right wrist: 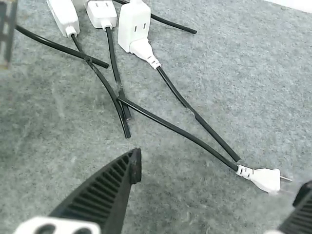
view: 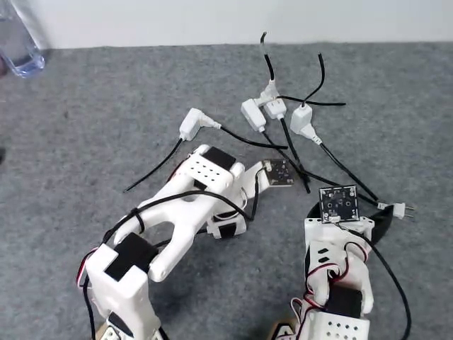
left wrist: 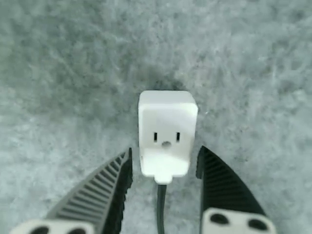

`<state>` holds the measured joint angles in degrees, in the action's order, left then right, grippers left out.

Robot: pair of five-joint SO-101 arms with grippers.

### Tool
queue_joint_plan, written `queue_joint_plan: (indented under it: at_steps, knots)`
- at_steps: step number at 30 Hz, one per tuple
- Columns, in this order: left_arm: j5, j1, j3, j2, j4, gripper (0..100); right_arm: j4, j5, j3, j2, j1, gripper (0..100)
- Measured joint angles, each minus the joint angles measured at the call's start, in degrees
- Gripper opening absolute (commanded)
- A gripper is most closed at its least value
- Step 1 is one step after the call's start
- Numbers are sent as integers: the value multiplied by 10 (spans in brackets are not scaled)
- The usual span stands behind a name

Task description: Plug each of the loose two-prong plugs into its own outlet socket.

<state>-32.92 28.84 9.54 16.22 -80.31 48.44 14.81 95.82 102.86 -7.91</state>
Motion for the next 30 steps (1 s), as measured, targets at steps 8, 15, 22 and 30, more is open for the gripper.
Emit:
queue_joint_plan:
  at_steps: [8,15,22,30]
  knots:
    - [25,0,-28,-15,-55,206,0,0,0,0,0,463]
    - [41,24,8,2,-34,206,0,0,0,0,0,463]
    - [62,54,12,8,-22,206,0,0,0,0,0,463]
    - [62,40,31,6,23,206,0,0,0,0,0,463]
